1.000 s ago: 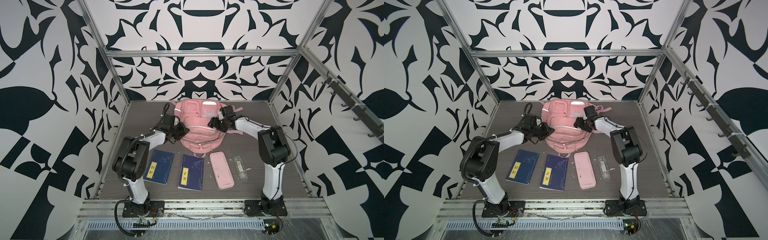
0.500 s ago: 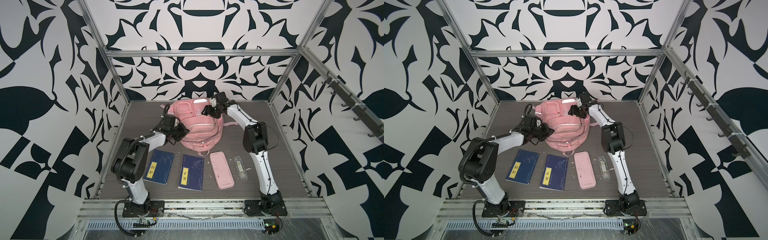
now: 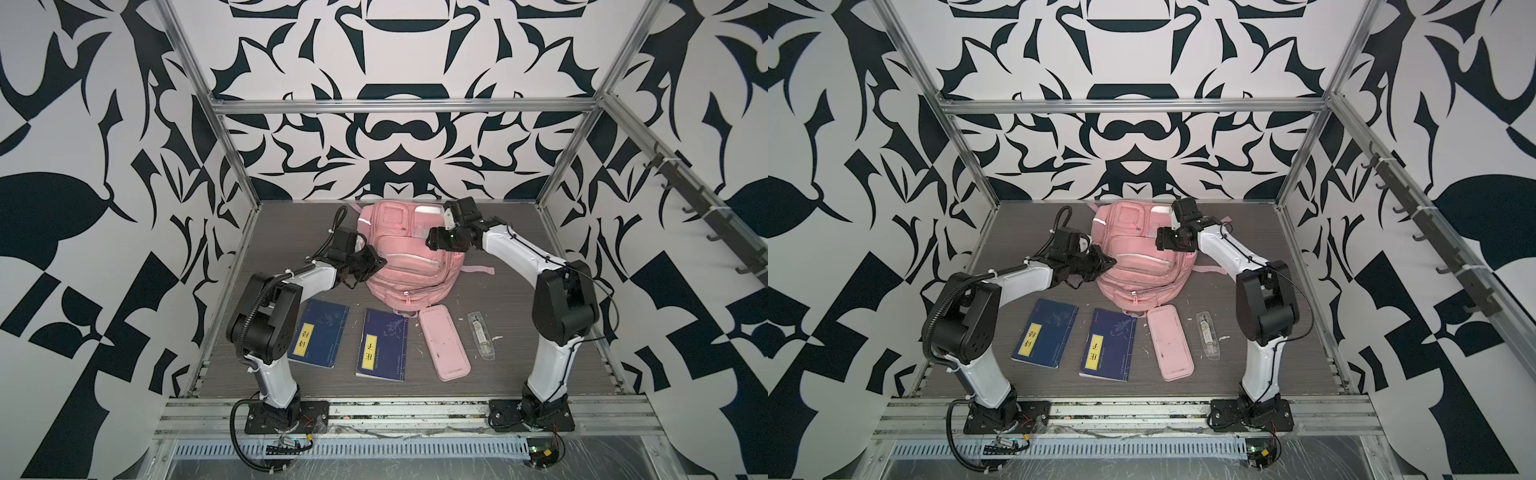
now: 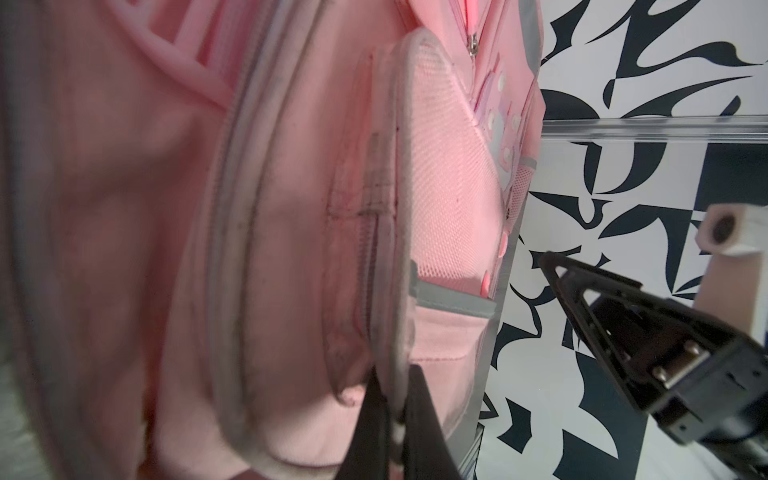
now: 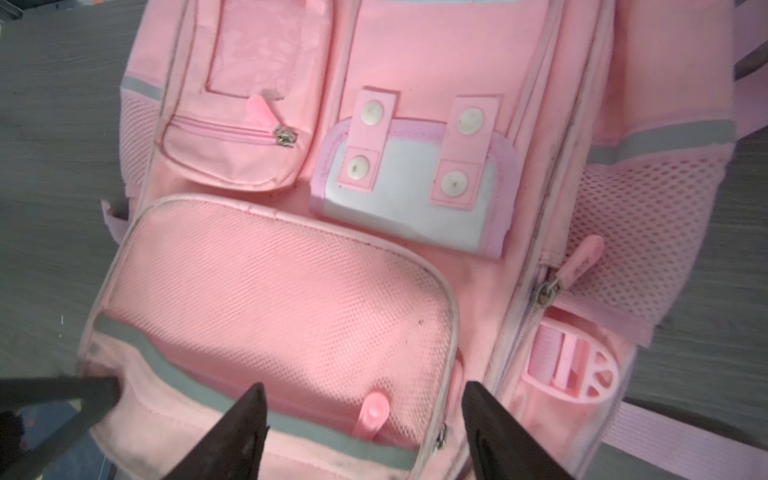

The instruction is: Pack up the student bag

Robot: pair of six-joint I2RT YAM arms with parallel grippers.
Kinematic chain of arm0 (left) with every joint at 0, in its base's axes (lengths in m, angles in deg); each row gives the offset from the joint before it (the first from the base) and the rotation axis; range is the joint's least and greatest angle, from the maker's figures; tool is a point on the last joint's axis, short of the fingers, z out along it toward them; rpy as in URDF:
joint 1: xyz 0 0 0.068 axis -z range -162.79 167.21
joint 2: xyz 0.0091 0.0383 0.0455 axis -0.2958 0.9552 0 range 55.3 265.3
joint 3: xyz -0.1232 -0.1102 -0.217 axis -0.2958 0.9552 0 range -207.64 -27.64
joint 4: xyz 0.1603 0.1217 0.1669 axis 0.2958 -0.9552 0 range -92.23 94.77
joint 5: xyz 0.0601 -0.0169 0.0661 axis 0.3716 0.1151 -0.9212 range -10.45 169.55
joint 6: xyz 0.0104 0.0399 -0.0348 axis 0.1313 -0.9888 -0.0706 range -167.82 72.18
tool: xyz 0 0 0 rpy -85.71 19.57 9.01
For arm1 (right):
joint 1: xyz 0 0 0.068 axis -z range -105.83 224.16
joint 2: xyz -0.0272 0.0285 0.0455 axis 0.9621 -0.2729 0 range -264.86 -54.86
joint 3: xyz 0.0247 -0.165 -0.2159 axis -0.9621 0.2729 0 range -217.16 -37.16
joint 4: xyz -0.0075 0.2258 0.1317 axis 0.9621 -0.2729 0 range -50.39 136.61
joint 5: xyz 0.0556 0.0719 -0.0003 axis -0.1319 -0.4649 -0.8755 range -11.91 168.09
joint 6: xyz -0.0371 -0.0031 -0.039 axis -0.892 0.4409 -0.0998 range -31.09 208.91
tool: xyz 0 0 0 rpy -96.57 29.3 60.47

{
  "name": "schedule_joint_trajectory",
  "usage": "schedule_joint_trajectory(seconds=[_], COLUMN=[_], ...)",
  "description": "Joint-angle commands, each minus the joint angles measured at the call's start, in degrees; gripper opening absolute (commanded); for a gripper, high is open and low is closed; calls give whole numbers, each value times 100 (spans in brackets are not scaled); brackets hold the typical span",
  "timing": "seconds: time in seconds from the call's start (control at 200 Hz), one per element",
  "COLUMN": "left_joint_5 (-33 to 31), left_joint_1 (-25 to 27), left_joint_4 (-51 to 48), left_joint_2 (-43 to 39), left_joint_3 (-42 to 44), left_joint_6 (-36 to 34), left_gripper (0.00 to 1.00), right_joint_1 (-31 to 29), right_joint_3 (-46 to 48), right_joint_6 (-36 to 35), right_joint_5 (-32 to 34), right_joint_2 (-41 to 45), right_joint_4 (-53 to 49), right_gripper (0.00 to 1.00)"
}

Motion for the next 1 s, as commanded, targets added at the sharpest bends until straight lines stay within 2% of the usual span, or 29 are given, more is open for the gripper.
schedule_joint_trajectory(seconds=[0.0,0.075,0.155,0.34,0.465,0.82,0.995], left_joint_5=[207,182,208,200,216,242,241], left_joint_1=[22,22,25,28,6,-74,-81], left_joint_4=[136,182,215,177,167,157,114], left_joint_2=[68,85,104,48,35,-11,-28], left_joint_3=[-206,-222,-230,-239,-227,-222,-239], left_joint_6=[63,118,162,114,98,85,61], left_gripper=[4,3,3,3,3,3,3], right_joint_1=[-91,-93,-241,-1289,-1717,-1972,-1981], right_joint_3=[571,739,1197,1886,2217,2641,2645], right_joint_6=[-156,-170,35,452,718,1035,1127], right_joint_5=[350,413,-3,-45,157,246,87], right_joint_2=[441,605,930,1511,1687,1631,1466], right_joint_4=[435,263,536,841,1019,1377,1551], right_gripper=[76,75,71,67,64,55,46])
